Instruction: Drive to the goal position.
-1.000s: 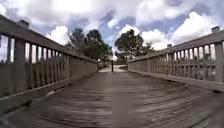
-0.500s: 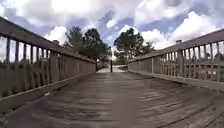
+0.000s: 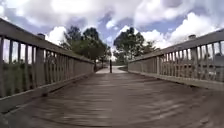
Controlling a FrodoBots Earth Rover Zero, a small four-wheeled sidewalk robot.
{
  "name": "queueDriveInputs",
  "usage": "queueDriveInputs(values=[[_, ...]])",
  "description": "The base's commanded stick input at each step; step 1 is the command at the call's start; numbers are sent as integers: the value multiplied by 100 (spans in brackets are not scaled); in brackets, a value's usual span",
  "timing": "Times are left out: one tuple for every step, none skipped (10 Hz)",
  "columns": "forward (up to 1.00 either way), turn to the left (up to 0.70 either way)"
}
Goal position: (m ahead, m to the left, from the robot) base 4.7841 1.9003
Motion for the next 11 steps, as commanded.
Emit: queueDriveInputs(values=[[100,0],[100,0],[100,0],[100,0],[100,0],[100,0],[100,0],[100,0],[100,0],[100,0],[100,0]])
